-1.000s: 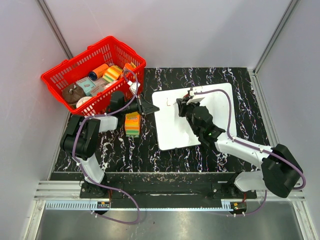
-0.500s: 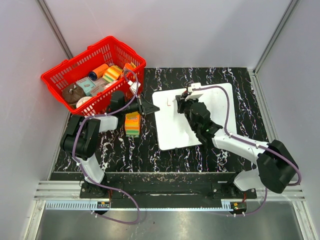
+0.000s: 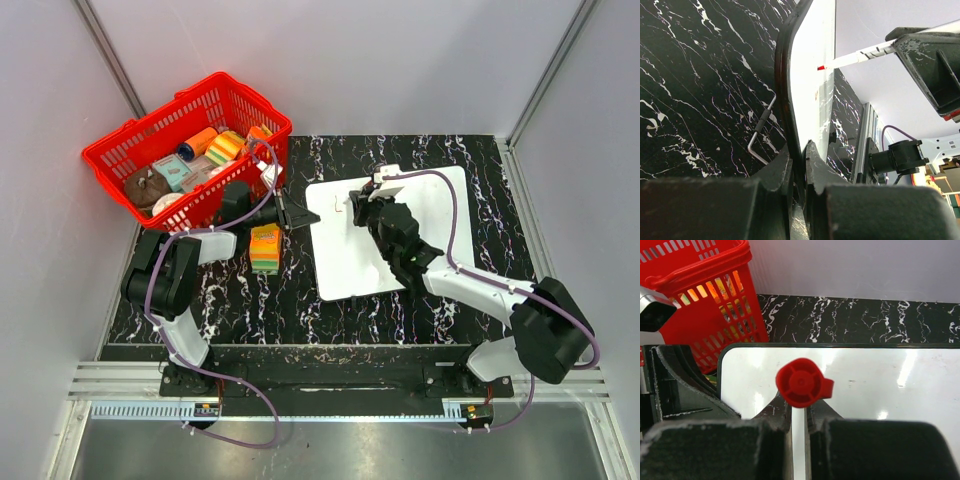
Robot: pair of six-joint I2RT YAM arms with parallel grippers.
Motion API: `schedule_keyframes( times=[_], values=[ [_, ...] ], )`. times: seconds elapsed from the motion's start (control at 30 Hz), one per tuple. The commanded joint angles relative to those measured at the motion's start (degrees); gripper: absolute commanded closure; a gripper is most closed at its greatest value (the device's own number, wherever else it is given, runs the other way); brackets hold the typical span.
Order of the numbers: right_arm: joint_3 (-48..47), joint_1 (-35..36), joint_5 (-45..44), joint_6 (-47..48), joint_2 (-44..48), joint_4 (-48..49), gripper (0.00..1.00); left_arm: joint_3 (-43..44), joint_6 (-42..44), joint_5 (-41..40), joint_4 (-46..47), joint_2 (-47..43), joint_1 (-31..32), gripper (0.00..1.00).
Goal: Write a sentence on the whiteboard
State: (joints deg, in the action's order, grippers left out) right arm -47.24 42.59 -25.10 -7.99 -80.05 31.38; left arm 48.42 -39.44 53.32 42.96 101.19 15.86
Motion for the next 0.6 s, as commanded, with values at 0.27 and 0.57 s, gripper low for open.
schedule_keyframes(
  times=[0.27,0.57],
  values=[
    [-0.7,-0.5,3.0,-1.0,-0.2,-1.3,1.00,0.9,10.3,-2.3,-1.7,-0.4,1.3,1.00],
    [1.9,-0.5,2.9,-0.9,1.5,-2.3,1.00,1.1,10.3,-2.3,-2.0,-0.3,1.4,1.00]
  ],
)
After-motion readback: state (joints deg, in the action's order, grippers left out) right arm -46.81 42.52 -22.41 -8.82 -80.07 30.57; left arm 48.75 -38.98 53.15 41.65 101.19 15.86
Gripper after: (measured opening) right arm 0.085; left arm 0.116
